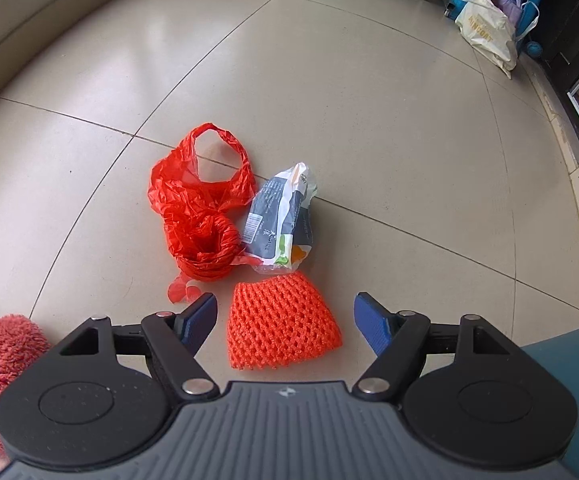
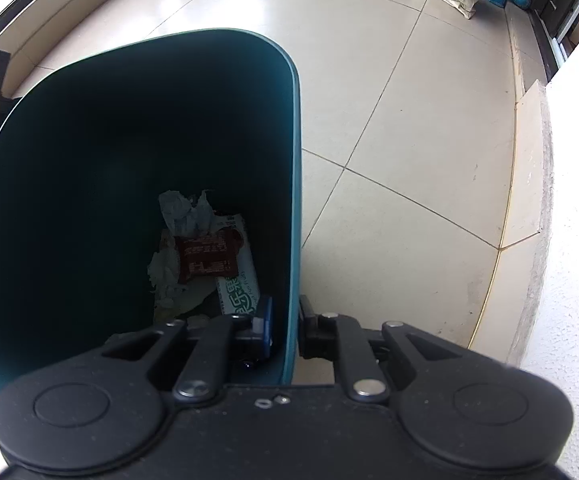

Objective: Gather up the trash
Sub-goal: 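Move the left tool back over the orange mesh fruit net, then close the left tool on the orange mesh net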

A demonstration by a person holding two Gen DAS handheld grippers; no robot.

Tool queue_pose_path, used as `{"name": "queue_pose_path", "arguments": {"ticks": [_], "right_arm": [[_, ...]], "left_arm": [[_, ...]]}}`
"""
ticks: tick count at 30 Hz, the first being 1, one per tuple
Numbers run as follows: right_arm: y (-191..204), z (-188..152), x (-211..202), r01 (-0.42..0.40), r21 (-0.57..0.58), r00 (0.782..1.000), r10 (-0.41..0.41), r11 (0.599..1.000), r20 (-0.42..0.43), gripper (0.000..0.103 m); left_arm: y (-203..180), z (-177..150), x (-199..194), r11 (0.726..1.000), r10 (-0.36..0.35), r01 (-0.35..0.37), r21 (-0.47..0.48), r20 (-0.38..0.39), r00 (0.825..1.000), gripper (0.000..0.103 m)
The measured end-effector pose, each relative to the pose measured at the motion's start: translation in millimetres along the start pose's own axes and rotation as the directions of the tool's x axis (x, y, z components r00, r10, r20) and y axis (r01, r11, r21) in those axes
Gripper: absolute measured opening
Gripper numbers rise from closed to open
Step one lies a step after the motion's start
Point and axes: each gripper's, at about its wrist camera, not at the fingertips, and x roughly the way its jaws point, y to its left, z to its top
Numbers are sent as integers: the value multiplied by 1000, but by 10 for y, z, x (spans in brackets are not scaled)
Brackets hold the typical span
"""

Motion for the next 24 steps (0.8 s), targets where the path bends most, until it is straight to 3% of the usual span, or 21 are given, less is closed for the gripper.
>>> {"name": "queue_pose_path", "arguments": {"ticks": [10, 21, 24], "right_arm": [[-91, 40, 50, -20, 10, 1000, 20, 1000, -19, 14], [-96, 98, 91, -12, 8, 999, 13, 1000, -32, 14], [-56, 91, 105, -8, 5, 999, 8, 1000, -32, 14]], "left_arm": [[-6, -48, 783, 997, 52, -57, -46, -100, 994, 75], [-3, -187, 1142, 996, 54, -66, -61, -181, 982, 75], [-9, -209, 1158, 996, 72, -83, -46, -194, 978, 64]]}}
